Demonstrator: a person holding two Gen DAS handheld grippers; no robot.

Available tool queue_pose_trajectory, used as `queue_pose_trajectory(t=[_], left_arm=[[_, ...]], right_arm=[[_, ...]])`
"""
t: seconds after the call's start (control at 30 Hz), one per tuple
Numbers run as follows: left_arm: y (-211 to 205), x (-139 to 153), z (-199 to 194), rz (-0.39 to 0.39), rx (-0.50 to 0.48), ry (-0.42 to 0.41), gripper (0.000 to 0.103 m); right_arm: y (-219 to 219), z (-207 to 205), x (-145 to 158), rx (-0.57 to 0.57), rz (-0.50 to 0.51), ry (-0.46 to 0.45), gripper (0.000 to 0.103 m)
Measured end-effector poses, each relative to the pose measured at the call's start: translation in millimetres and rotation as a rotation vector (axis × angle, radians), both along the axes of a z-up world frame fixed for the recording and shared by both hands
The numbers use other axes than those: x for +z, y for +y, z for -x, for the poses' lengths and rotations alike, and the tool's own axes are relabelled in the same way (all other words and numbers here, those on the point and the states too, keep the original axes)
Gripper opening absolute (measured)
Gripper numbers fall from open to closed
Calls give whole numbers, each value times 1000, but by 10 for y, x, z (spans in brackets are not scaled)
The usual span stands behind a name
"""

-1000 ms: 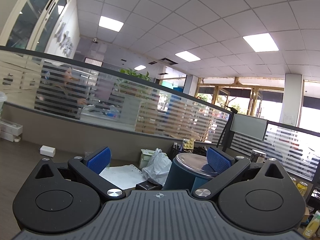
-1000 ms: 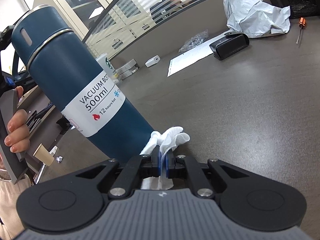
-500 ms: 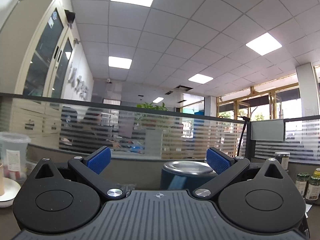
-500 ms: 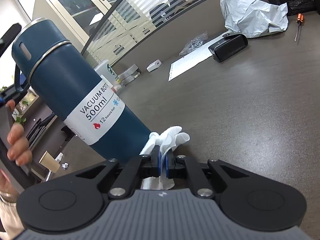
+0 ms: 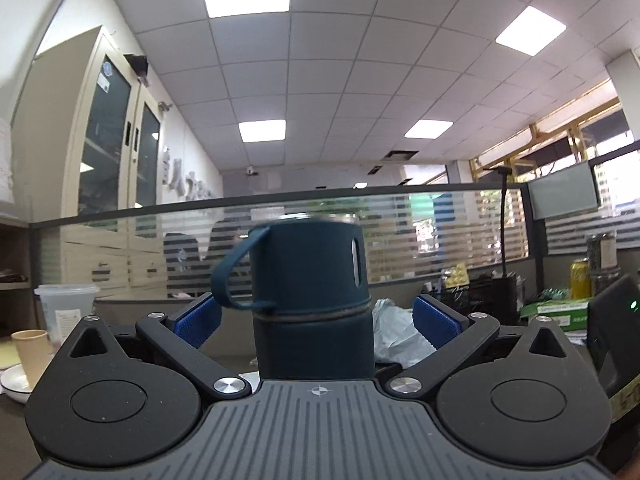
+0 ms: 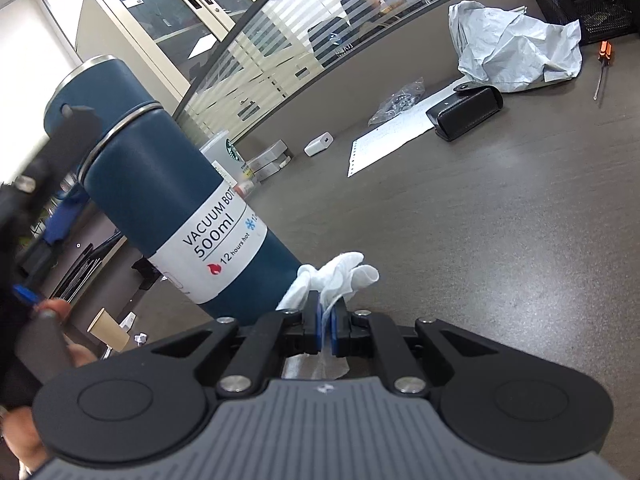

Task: Clean container
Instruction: 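Wipe the thermos label with the right gripper's tissue while the left gripper rotates it, then rotate the thermos with the left gripper while the right gripper's tissue rubs its body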

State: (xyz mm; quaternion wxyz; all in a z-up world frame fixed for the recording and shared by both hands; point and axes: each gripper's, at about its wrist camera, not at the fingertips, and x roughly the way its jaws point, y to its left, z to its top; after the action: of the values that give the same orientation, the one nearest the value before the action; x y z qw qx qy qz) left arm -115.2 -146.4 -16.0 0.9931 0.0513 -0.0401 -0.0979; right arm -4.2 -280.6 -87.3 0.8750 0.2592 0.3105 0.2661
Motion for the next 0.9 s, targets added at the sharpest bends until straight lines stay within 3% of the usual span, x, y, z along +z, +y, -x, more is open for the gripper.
queue_pose_trajectory(t=[0.33, 0.43, 0.5, 0.6, 0.9], left_arm=[[-21, -4, -176, 58, 38, 85, 91], [16, -1, -196, 61, 47, 99, 81], [42, 9, -197, 58, 23, 113, 72], [69, 27, -184, 43, -8, 129, 72], [385, 88, -326, -1, -240, 193, 72]], right_arm=[[-22, 14, -9, 0, -1, -3, 8], [-32, 5, -8, -4, -2, -3, 8], [-22, 4, -12, -2, -1, -1, 8], [-16, 9, -14, 1, 0, -1, 8], [-41, 13, -23, -2, -2, -5, 8]])
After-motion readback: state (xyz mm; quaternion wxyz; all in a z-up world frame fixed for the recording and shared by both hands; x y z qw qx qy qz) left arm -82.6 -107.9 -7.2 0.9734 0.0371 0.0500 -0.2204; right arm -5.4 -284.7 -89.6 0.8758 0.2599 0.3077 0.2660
